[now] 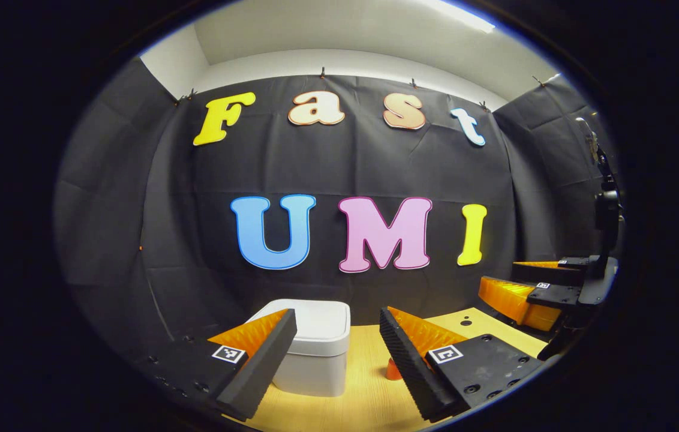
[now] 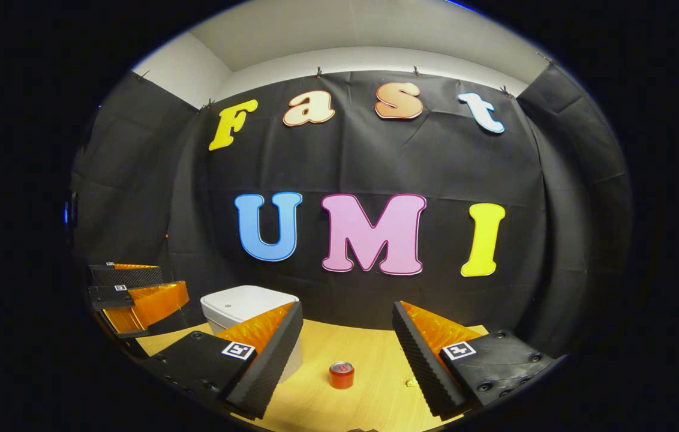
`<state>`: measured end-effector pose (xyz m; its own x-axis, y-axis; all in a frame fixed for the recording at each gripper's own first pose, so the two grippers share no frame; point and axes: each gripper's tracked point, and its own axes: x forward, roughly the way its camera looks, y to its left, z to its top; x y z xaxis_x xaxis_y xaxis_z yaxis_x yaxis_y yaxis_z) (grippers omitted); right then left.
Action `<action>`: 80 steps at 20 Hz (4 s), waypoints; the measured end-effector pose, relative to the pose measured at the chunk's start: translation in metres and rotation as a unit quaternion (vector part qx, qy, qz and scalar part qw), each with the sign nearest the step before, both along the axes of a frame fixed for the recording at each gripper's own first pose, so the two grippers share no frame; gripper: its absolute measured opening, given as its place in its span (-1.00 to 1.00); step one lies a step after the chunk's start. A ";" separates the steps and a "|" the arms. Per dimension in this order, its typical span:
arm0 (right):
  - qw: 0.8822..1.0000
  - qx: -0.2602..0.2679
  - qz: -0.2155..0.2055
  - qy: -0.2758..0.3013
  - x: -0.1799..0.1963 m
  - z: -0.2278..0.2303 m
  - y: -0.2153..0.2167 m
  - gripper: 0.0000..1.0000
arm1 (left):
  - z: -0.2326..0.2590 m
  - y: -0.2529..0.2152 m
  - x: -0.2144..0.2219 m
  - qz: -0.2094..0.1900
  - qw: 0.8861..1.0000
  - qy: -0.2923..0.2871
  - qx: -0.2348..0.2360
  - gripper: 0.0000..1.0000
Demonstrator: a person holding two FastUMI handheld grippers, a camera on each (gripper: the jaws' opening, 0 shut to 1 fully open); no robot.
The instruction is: Press the lid of the desktop garbage bin to open it, pick up the crumpled paper on the desktop and throw it into the bin, then pick up the pop can on the desktop and drop it into the bin, and finally close the garbage bin lid.
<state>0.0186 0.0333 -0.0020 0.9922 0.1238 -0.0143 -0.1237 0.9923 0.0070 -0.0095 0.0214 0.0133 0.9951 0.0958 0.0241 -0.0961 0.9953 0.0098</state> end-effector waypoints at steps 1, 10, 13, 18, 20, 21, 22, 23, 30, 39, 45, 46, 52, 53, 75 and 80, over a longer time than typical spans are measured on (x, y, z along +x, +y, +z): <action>1.000 0.001 0.003 -0.001 0.001 0.000 0.002 0.93 | 0.001 0.001 0.000 0.003 1.000 -0.001 0.002 0.89; 1.000 0.000 0.016 -0.008 0.005 0.000 0.007 0.94 | 0.005 0.011 0.002 0.021 1.000 -0.011 -0.004 0.89; 1.000 -0.013 0.012 -0.022 0.005 0.007 0.007 0.94 | 0.003 0.020 0.006 0.034 0.999 0.007 -0.028 0.89; 1.000 -0.005 -0.006 -0.008 0.007 0.001 -0.002 0.94 | -0.002 0.035 0.022 0.040 0.997 0.013 -0.064 0.89; 1.000 -0.009 -0.016 -0.004 0.009 0.000 -0.007 0.93 | -0.007 0.044 0.032 0.040 0.997 0.019 -0.067 0.90; 1.000 -0.012 -0.020 -0.005 0.010 0.000 -0.010 0.93 | -0.009 0.049 0.037 0.041 0.997 0.022 -0.063 0.89; 1.000 -0.014 -0.024 -0.006 0.011 0.000 -0.013 0.93 | -0.009 0.052 0.042 0.040 0.997 0.023 -0.058 0.88; 0.999 -0.016 -0.029 -0.005 0.013 0.000 -0.016 0.93 | -0.011 0.056 0.048 0.039 0.998 0.027 -0.052 0.84; 0.997 -0.010 -0.067 0.025 0.031 -0.019 -0.038 0.93 | -0.032 0.062 0.088 0.019 0.998 0.058 -0.025 0.30; 0.993 -0.008 -0.096 0.062 0.045 -0.047 -0.056 0.94 | -0.073 0.095 0.155 0.016 0.995 0.094 0.005 -0.85; 0.993 -0.011 -0.107 0.058 0.049 -0.050 -0.064 0.94 | -0.109 0.097 0.179 0.000 0.990 0.140 0.006 -0.87; 0.992 -0.010 -0.108 0.057 0.050 -0.050 -0.064 0.94 | -0.113 0.097 0.180 0.001 0.990 0.142 0.001 -0.87; 0.992 -0.008 -0.109 0.065 0.050 -0.055 -0.065 0.94 | -0.126 0.098 0.182 -0.013 0.989 0.147 -0.003 -0.85; 0.992 -0.011 -0.107 0.065 0.049 -0.056 -0.063 0.94 | -0.130 0.098 0.182 -0.018 0.988 0.156 -0.013 -0.86; 0.993 -0.017 -0.117 0.029 0.027 -0.025 -0.070 0.94 | 0.013 0.048 0.111 -0.014 0.998 -0.009 -0.057 -0.89; 0.991 -0.035 -0.123 0.030 0.016 -0.026 -0.076 0.93 | 0.007 0.007 0.073 -0.038 0.998 -0.001 -0.042 -0.82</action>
